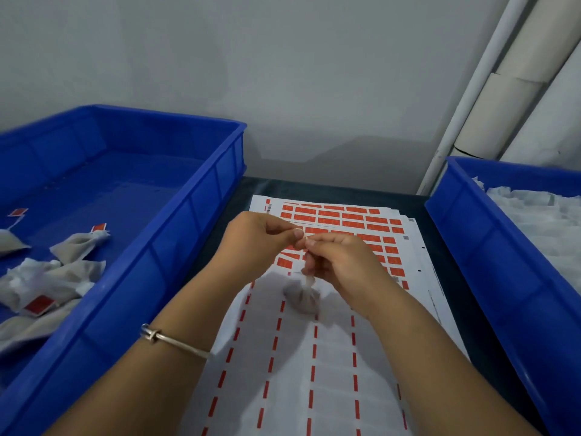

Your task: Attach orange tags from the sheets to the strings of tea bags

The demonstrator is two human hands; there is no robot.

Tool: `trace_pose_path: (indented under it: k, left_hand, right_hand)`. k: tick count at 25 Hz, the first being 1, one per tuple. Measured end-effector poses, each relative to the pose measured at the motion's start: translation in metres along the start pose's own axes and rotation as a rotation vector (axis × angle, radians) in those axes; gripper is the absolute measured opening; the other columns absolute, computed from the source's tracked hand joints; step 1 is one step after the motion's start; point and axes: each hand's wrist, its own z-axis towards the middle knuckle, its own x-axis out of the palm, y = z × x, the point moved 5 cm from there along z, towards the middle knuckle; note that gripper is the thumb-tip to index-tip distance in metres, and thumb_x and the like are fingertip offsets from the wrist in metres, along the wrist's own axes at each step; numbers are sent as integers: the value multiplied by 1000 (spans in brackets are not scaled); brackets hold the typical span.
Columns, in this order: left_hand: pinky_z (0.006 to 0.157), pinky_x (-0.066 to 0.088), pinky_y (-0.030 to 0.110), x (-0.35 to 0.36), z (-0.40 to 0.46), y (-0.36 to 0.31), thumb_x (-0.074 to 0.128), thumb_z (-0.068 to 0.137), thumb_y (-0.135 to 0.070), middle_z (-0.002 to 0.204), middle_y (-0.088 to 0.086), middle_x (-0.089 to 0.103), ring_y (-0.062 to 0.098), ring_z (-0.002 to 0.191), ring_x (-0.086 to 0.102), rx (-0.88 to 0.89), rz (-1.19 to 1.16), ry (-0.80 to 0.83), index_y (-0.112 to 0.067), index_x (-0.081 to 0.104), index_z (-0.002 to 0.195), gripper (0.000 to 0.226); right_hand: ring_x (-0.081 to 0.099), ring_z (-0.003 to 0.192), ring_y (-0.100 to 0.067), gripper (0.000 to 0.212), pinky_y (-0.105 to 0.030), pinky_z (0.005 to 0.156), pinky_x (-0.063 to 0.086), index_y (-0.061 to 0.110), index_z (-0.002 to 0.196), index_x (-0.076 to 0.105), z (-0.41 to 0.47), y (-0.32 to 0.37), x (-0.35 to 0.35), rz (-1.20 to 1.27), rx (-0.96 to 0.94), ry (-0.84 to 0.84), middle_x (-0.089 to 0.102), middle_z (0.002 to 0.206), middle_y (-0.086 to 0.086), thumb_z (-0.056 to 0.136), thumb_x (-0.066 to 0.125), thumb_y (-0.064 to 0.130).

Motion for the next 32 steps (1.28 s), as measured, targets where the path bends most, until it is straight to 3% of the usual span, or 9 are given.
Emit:
trace_pose_path:
  k: [5, 7, 10, 14, 17, 19, 21, 28, 32]
  left_hand:
    - [79, 49, 28, 16, 12, 40, 61, 87, -35, 133, -3, 53, 14, 104, 58, -140, 404, 120, -35, 49, 131, 45]
    - [93, 42, 37, 26, 16, 52, 58, 87, -43, 132, -4, 52, 19, 113, 51, -146, 604, 139, -36, 47, 132, 46]
    - [89, 35, 36, 27, 24, 55, 58, 86, -45, 117, -4, 55, 18, 108, 43, -102, 635, 91, -35, 57, 118, 34]
    - [85, 31, 34, 25, 31, 38, 58, 87, -42, 117, -4, 55, 17, 105, 41, 10, 619, 86, -36, 59, 112, 26]
    - [97, 29, 39, 22, 26, 23, 59, 86, -44, 127, -6, 50, 20, 120, 35, 78, 628, 64, -39, 57, 114, 29]
    - [102, 27, 39, 19, 14, 16, 63, 82, -46, 129, -6, 46, 19, 122, 32, 151, 678, -66, -39, 56, 116, 35]
    - [99, 34, 35, 23, -3, 9, 65, 80, -46, 125, -6, 49, 16, 115, 38, 246, 713, -167, -37, 58, 116, 38]
    - [89, 49, 26, 36, -14, 23, 61, 83, -48, 118, -12, 60, 9, 100, 54, 168, 496, -71, -35, 60, 121, 40]
    - [58, 44, 13, 35, -8, 30, 63, 80, -52, 78, -24, 57, 2, 67, 58, 84, 282, -25, -32, 70, 102, 31]
  right_hand:
    - [57, 41, -1, 16, -8, 39, 39, 25, 77, 67, 29, -13, 3, 11, 45, -63, 61, 49, 16, 91, 60, 23]
    - [62, 49, 0, 13, -9, 39, 40, 27, 76, 66, 35, -18, 4, -11, 46, -86, 65, 62, 17, 89, 63, 26]
    - [61, 67, -6, 12, -10, 47, 40, 29, 75, 66, 46, -28, 6, -221, 41, -103, 62, 79, 20, 86, 67, 24]
    - [56, 68, -9, 25, -13, 46, 39, 30, 107, 67, 53, -34, 7, -466, 118, 5, 58, 86, 15, 86, 66, 16]
    - [57, 61, -13, 13, -13, 41, 39, 30, 88, 64, 54, -30, -2, -450, 126, 74, 62, 83, 9, 83, 70, 20]
    - [57, 60, -14, 12, -14, 41, 39, 30, 75, 64, 53, -29, -8, -431, 131, 77, 65, 83, 7, 82, 71, 24]
    - [58, 62, -15, 14, -17, 43, 40, 30, 70, 64, 51, -30, -12, -413, 133, 67, 66, 81, 7, 82, 72, 26]
    - [63, 79, -12, 24, -13, 47, 47, 33, 89, 59, 47, -28, -15, -194, 58, 62, 66, 93, 14, 79, 75, 17]
    - [62, 82, -10, 34, -14, 51, 49, 37, 96, 54, 41, -27, -14, -148, 10, 82, 65, 93, 19, 76, 77, 22]
